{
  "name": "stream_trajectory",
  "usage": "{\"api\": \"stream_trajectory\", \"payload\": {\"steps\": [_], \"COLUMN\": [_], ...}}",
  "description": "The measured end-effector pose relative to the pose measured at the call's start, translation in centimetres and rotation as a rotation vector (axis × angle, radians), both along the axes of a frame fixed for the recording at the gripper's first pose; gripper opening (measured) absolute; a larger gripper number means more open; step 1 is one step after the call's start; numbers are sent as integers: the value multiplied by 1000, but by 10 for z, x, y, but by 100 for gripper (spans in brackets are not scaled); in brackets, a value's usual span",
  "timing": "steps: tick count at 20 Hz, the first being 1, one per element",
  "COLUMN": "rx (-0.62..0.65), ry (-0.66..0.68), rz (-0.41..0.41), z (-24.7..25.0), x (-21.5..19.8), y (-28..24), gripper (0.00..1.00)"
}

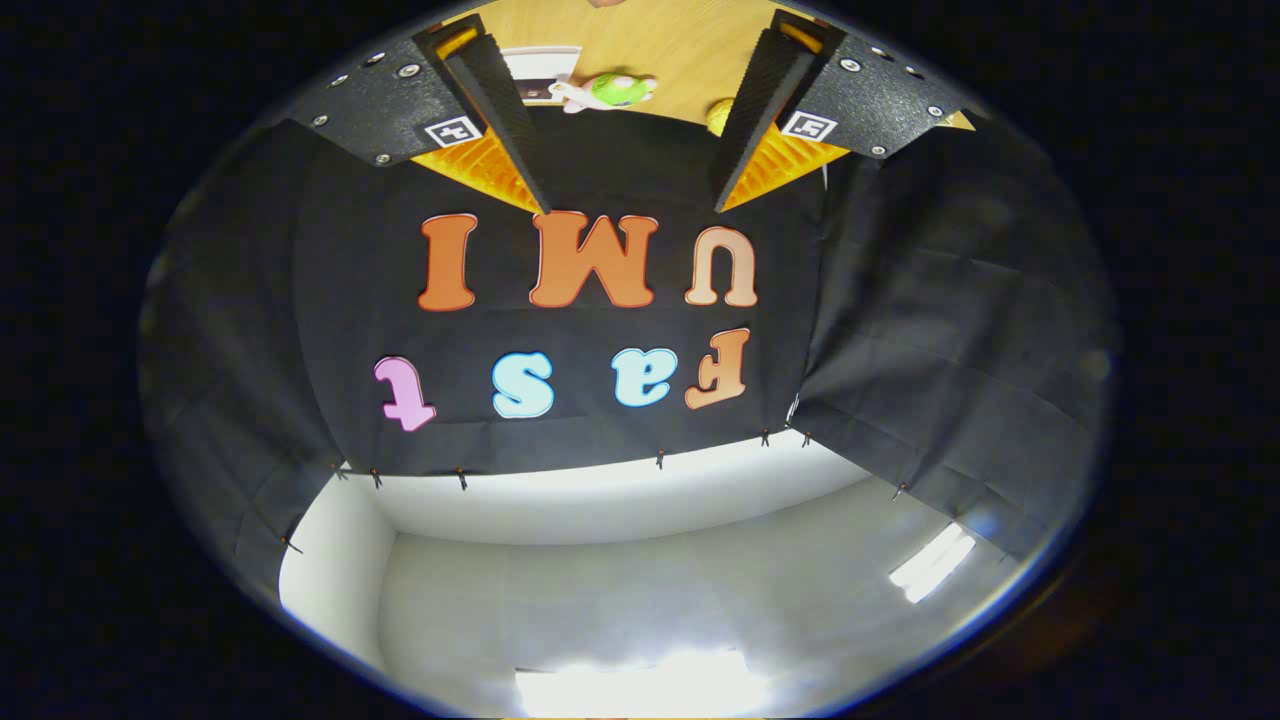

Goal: Open the storage box then place both shoes into the box .Put the left shoe in first, then the right shoe, with the right side of both shoes facing outward in a uniform manner.

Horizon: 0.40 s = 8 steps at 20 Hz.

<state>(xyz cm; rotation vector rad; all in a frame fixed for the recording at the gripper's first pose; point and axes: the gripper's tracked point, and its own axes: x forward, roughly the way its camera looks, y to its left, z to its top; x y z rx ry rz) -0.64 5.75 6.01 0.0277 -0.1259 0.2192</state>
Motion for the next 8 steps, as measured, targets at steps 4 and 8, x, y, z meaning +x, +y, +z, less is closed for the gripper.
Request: {"api": "stream_trajectory", "payload": {"steps": [4,8], "rx": [-8,4], "ry": [-23,-69], "rz": [-10,-27], "z": [11,24], "x": [-2,-2], "y": [-5,-16], "gripper": [94,96]}}
